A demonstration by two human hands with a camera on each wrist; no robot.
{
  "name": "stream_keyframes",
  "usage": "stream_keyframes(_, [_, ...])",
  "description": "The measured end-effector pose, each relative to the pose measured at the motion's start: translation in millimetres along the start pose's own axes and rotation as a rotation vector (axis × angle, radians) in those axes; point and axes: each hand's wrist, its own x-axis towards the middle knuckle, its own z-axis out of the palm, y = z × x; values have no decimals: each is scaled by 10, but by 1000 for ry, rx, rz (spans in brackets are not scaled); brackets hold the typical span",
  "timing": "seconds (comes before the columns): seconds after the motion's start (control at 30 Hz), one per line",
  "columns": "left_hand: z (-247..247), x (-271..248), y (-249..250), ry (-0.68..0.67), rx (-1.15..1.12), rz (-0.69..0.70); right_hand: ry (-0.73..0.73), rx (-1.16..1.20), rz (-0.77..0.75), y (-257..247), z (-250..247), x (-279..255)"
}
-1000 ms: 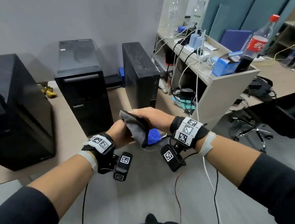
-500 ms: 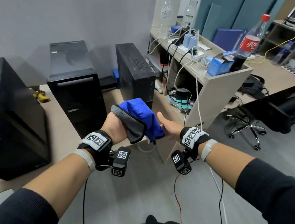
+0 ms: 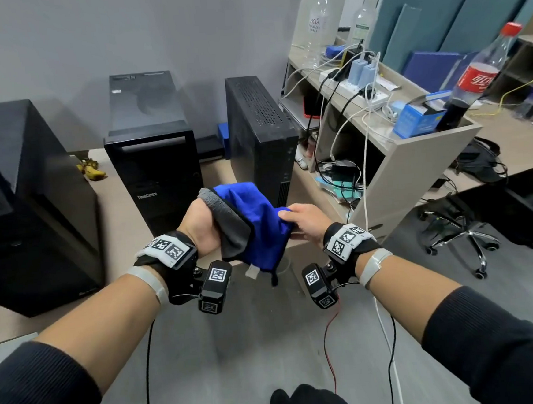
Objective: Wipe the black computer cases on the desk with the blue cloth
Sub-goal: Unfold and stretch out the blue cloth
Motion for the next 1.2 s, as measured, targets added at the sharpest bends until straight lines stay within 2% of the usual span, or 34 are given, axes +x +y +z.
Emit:
stream_keyframes(0.03, [-60, 32, 1, 17, 30, -3, 64, 21, -27, -8, -28, 16])
stream_keyframes(0.1, [-235, 108, 1, 138, 86, 3, 170, 34, -71, -42, -84, 49])
stream_keyframes(0.23, [-652, 243, -59, 253, 44, -105, 321, -34, -168, -44, -164, 137])
stream_keyframes(0.37, [-723, 166, -46, 253, 103, -109, 299, -119, -274, -105, -175, 140])
stream_keyframes(0.43, [-718, 176, -69, 270, 241, -59, 272, -178, -293, -144, -178, 126])
stream_keyframes(0.53, [-765, 286, -101, 404, 513, 65, 247, -235, -309, -163, -174, 128])
stream_keyframes(0.67, [-967, 401, -157, 456, 698, 124, 289, -337, -344, -123, -235, 132])
stream_keyframes(0.73, [-1043, 419, -204, 454, 789, 112, 335, -385, -338, -82, -311, 133])
stream_keyframes(0.83, [-1026, 401, -272, 408, 823, 91, 325, -417, -301, -23, -383, 125])
stream_keyframes(0.9, [-969, 427, -303, 342, 865, 88, 276, -378, -251, 17, -407, 124])
stream_keyframes(0.97, [-915, 452, -321, 234, 877, 74, 221, -438, -184, 67, -446, 131])
stream_keyframes(1.07, [-872, 497, -350, 111, 856, 14, 311, -632, -113, 217, -581, 213])
stream_keyframes(1.13, [-834, 567, -396, 163, 990, 40, 383, -684, -58, 321, -681, 287])
stream_keyframes(1.2, [-775, 694, -461, 316, 1098, 97, 373, -706, -4, 399, -798, 413])
